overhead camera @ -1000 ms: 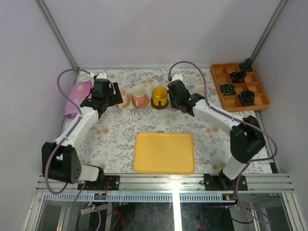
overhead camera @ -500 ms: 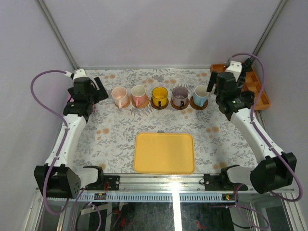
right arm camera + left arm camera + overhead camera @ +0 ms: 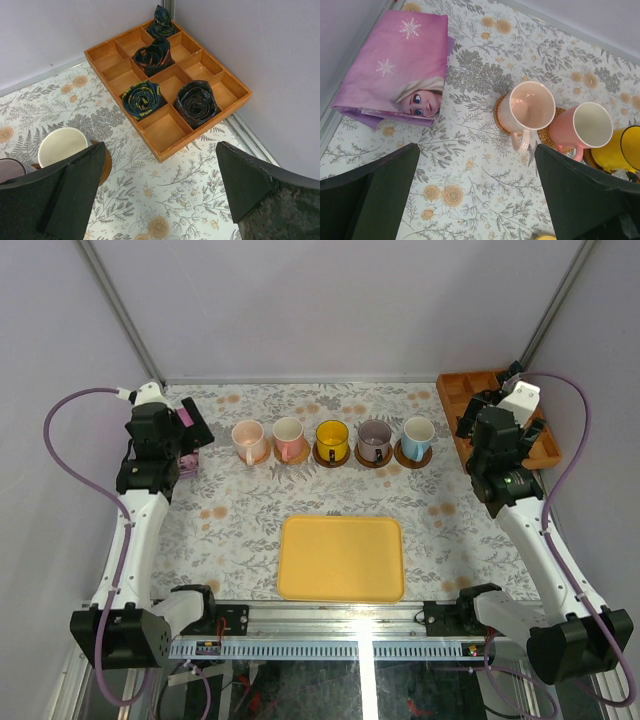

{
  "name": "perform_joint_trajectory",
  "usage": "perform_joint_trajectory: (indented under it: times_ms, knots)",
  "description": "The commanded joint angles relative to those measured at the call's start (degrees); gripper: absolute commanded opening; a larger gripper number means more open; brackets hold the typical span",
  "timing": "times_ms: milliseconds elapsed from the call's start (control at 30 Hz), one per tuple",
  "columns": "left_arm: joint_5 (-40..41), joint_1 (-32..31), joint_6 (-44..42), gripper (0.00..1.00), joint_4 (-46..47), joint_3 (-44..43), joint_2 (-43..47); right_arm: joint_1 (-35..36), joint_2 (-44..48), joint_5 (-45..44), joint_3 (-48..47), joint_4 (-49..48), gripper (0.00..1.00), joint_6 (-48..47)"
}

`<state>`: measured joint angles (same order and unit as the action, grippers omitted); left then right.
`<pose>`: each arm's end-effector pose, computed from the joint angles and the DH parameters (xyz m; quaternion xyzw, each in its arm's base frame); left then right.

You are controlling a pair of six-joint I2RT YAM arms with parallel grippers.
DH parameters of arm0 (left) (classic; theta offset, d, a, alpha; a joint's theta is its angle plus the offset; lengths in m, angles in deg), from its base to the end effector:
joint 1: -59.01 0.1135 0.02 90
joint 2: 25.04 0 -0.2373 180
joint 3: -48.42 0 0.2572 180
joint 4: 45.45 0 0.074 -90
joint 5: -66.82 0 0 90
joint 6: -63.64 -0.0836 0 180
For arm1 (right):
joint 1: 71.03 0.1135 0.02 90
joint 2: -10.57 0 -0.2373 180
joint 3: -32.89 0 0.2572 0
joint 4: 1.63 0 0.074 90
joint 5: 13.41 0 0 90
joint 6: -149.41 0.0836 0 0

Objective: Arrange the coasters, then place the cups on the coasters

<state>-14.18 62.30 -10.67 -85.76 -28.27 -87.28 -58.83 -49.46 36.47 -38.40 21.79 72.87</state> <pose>0.2982 0.0302 0.3194 -0.1804 0.8264 0.0089 0.5334 0.2934 0.0083 0.3402 0.2235 0.7284 -0.1292 0.6346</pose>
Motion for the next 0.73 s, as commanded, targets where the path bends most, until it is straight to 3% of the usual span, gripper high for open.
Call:
perform_joint_trajectory:
  times_ms: [0, 700]
  knots:
    - [6.0, 0.2, 2.9, 1.00, 0.0, -0.2, 0.6, -0.3, 0.5, -2.6, 0.1, -2.4, 0.99, -0.1]
    - [4.8, 0.2, 0.6, 1.00, 1.3, 3.0, 1.6, -0.2, -2.4, -0.9, -0.9, -1.6, 0.99, 1.5]
